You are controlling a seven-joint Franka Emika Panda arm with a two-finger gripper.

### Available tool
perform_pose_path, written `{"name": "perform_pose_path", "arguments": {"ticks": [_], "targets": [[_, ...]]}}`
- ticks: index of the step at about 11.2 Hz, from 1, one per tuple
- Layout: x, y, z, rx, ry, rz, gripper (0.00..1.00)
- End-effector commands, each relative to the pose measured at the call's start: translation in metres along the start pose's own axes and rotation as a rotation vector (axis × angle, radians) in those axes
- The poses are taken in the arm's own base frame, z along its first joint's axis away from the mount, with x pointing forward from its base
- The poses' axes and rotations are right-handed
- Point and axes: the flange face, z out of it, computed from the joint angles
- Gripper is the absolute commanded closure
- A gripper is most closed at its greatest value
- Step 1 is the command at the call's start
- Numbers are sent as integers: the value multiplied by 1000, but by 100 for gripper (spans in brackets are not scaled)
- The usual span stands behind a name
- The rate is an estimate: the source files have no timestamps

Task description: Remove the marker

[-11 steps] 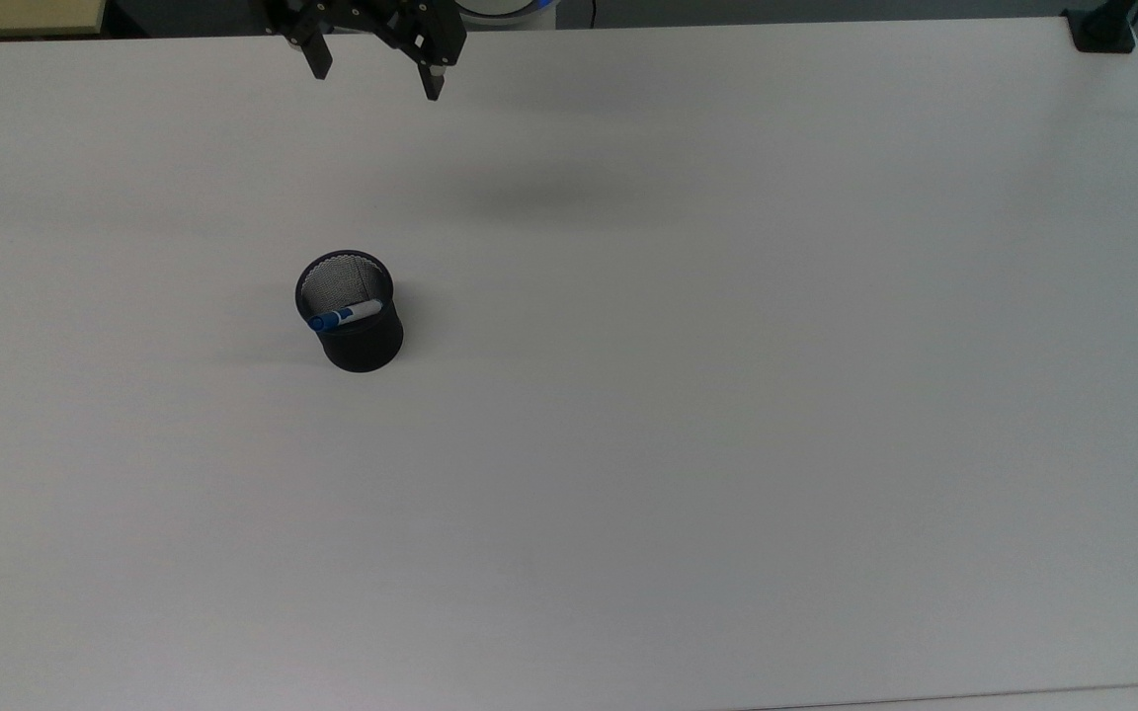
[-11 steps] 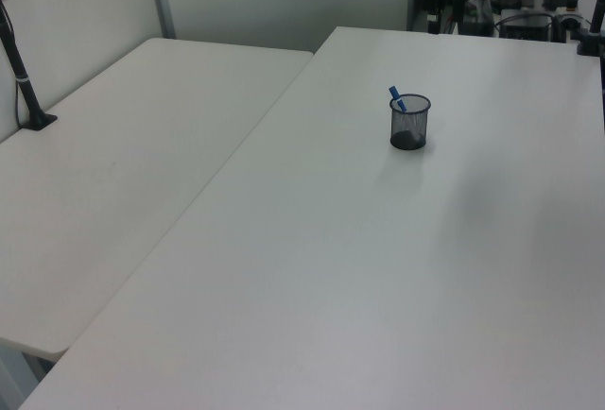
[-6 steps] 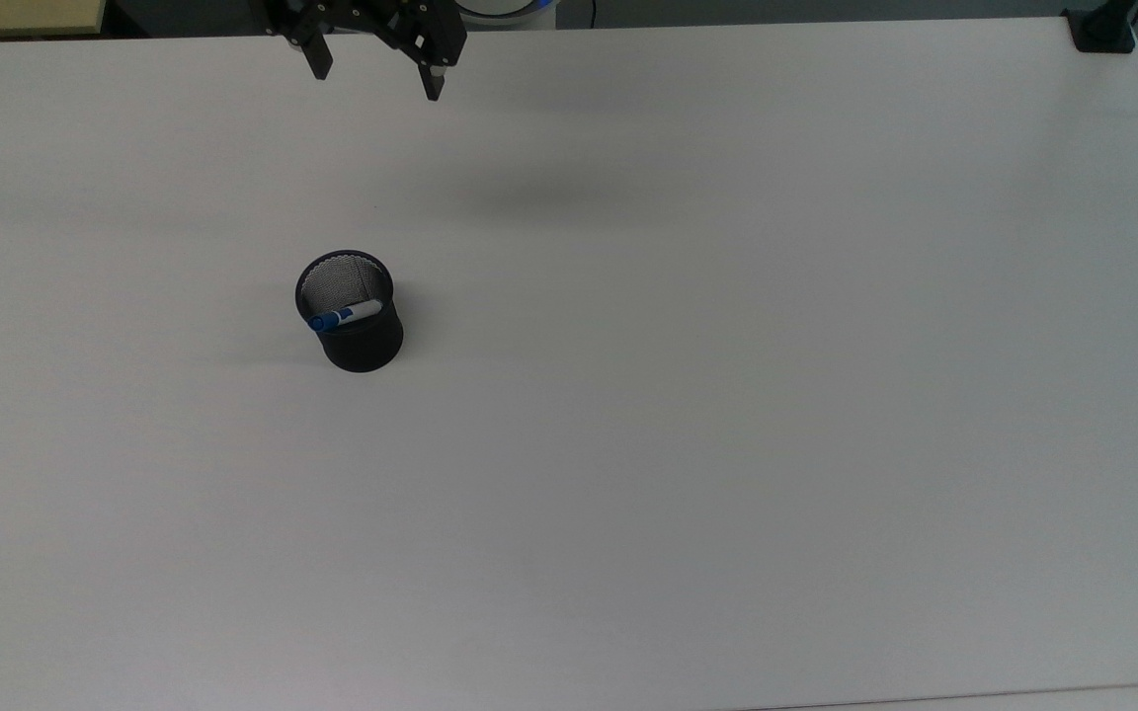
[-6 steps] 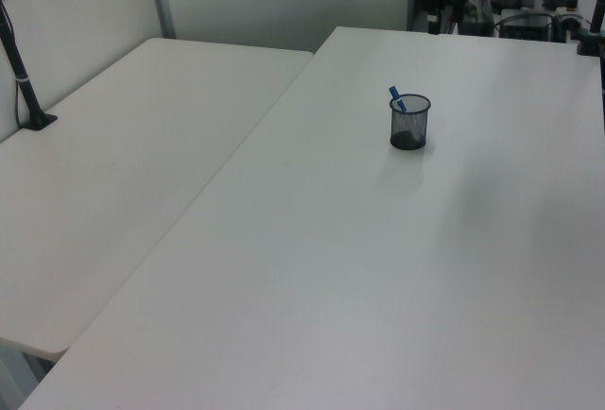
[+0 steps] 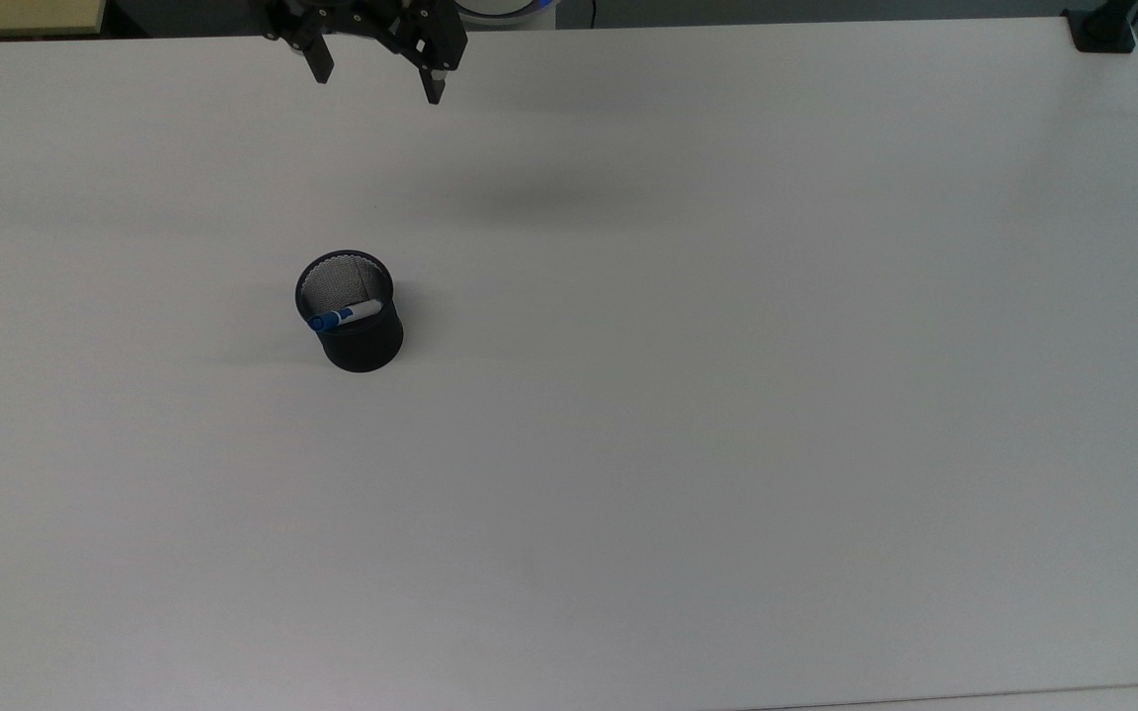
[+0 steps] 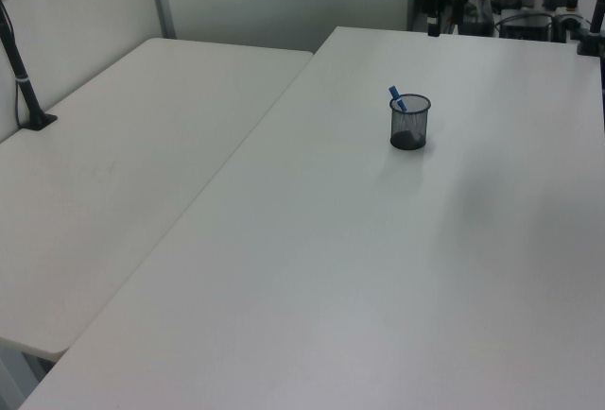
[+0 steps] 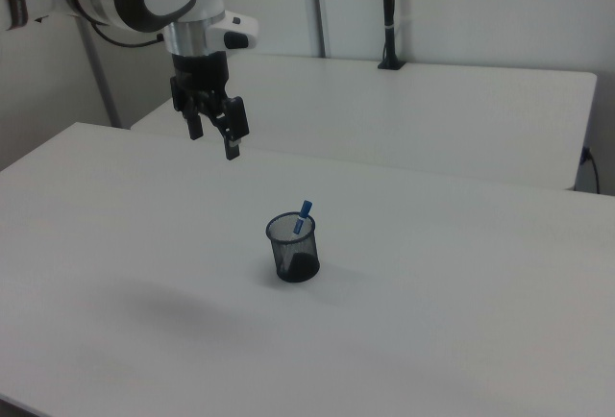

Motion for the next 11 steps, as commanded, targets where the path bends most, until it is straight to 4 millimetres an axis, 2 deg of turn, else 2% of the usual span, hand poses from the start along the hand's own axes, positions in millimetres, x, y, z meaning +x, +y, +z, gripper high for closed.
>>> {"name": "perform_pose_path", "arguments": {"ticks": [1,2,3,4,5,6,8,9,11], "targets": [[1,9,-9,22,12,-38,0],[2,19,-11,25,16,-51,0],[4,20,-13,21,23,-74,0],[11,21,-6,12,26,-80,0],[18,32,-8,8,75,-64,0],[30,41,2,1,93,-46,0],[46,43,25,-13,93,-31,0],[53,53,30,-16,113,-12,1],[74,64,57,-27,137,8,2]]}}
